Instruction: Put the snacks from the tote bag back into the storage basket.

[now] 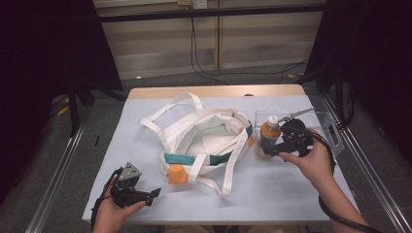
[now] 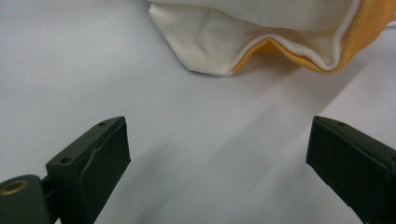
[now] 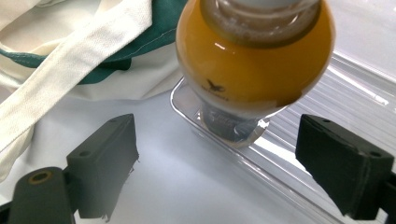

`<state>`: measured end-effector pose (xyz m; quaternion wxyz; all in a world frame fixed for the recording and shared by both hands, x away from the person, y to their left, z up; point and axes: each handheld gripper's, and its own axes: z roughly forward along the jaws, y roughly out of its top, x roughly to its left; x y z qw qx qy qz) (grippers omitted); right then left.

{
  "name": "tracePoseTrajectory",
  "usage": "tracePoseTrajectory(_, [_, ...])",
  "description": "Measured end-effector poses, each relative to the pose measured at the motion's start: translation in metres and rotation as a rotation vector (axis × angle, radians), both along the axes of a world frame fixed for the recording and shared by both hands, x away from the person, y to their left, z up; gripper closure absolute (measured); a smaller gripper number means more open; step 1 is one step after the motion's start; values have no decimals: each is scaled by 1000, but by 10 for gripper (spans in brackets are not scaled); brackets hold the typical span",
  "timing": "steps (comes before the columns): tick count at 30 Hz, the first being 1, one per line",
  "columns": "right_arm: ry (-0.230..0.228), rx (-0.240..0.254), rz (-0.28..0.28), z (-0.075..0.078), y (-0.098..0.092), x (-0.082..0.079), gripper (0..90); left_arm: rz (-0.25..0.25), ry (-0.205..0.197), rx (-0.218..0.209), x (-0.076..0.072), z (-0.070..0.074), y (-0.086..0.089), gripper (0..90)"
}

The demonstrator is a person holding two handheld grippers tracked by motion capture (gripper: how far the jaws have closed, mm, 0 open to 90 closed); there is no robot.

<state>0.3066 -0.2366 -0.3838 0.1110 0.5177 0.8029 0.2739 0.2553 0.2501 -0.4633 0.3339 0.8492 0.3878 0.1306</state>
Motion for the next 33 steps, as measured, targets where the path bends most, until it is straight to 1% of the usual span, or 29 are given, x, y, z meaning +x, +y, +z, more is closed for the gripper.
tracePoseTrajectory(4, [2,14,5,-1,-1,-4,128,2,1,1,0,-1,-1,59])
tracePoseTrajectory(5, [-6,12,10,-2,-1,-4,127,3,1,-1,0,-1,-1,59])
tracePoseTrajectory(7, [-5,14,13,-3,-2,-5,128,2,1,-2,0,-1,-1,59])
tracePoseTrajectory(8, [-7,23,9,-4,-2,-6,127,2,1,-1,0,-1,-1,59])
tracePoseTrajectory(11, [-8,30,14,-5,-2,-7,127,4,1,-6,0,-1,-1,59])
tracePoseTrajectory(13, [-12,28,17,-5,-2,-8,127,2,3,-3,0,-1,0,58])
tracePoseTrajectory(16, [-23,42,28,-6,-3,-10,126,2,4,-3,1,-1,0,59])
tracePoseTrajectory(17, [-15,41,23,-5,-3,-11,127,3,2,-8,1,-1,0,58])
tracePoseTrajectory(18, [-20,48,25,-6,-4,-11,126,3,1,-7,1,-1,0,58])
tracePoseTrajectory(19, [-18,43,25,-6,-4,-11,126,3,4,-8,1,-2,0,58])
tracePoseTrajectory(26, [-19,59,38,-10,-4,-15,124,3,7,-3,1,-1,1,58])
tracePoseTrajectory(28, [-19,54,42,-10,-3,-15,124,5,-1,-7,1,-1,1,58])
tracePoseTrajectory(33, [-27,65,53,-10,-1,-19,124,5,1,-10,1,-1,0,58])
